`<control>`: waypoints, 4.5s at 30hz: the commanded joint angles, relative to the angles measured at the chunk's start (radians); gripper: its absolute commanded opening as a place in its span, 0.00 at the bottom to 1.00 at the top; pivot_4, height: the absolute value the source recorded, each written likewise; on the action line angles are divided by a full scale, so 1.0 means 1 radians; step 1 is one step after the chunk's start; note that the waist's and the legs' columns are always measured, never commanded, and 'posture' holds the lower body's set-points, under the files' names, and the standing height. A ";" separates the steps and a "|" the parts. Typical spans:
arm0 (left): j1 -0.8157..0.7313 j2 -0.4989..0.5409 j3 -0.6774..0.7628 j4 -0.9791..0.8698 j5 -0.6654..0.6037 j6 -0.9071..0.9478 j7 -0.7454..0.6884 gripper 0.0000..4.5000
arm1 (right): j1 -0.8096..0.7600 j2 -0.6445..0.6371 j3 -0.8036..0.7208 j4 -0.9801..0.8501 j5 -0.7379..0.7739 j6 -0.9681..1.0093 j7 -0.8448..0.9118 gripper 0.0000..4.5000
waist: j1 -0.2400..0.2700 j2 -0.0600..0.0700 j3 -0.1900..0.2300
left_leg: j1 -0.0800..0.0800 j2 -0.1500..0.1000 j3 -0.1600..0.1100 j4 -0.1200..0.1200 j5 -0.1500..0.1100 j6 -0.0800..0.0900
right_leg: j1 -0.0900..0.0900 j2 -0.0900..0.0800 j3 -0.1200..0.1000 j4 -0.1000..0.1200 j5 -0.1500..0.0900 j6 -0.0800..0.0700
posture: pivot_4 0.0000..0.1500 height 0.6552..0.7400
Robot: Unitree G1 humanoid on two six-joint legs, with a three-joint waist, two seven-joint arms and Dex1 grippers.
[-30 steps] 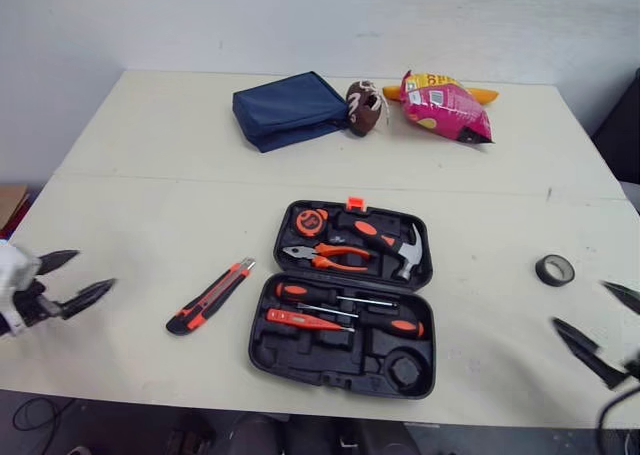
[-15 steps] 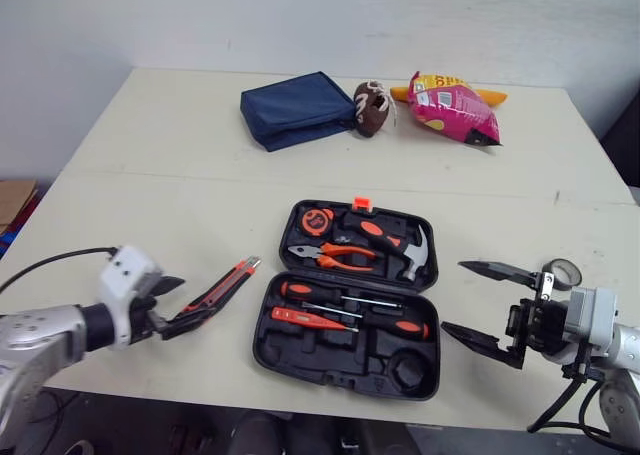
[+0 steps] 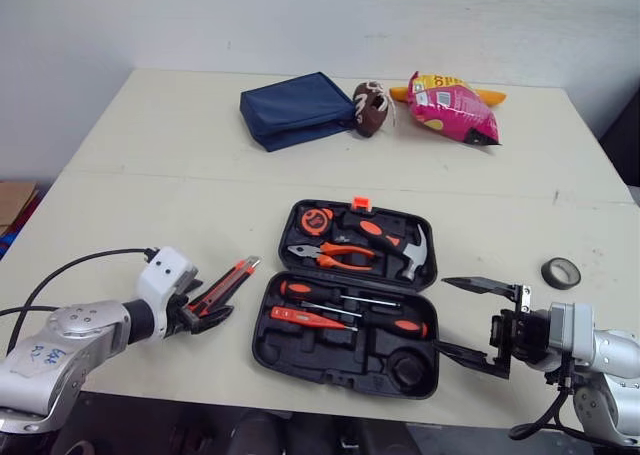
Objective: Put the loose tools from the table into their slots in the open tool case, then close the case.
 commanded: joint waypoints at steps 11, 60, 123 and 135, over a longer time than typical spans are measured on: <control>-0.072 0.087 0.018 0.064 0.070 -0.301 -0.223 0.33 | 0.040 0.009 -0.036 0.041 -0.009 -0.076 -0.018 1.00 | 0.015 0.000 0.000 | 0.000 0.000 0.000 0.000 0.000 0.000 | -0.001 0.000 0.000 0.001 0.000 -0.001 | 1.00 1.00; -0.710 -0.066 -0.804 0.055 0.350 -0.215 -0.705 0.33 | 0.187 -0.009 -0.087 0.189 0.032 -0.211 0.102 1.00 | 0.020 0.002 0.001 | 0.000 0.000 0.001 0.008 0.003 0.000 | 0.000 0.001 0.003 0.008 0.000 0.000 | 1.00 1.00; -0.402 -0.131 -0.667 0.289 0.433 -0.802 -0.755 0.01 | 0.133 -0.058 -0.063 -0.088 -0.042 0.077 -0.156 1.00 | 0.015 0.002 0.001 | -0.001 0.001 0.001 0.012 0.001 0.002 | 0.000 0.002 0.002 0.008 0.000 0.002 | 1.00 1.00; -0.412 -0.166 -0.624 0.247 0.366 -0.855 -0.727 0.01 | 0.125 -0.047 -0.044 -0.067 -0.063 0.054 -0.175 1.00 | 0.010 0.003 0.001 | 0.001 0.001 0.001 0.005 0.001 0.002 | 0.000 0.002 0.002 0.007 0.000 0.002 | 1.00 1.00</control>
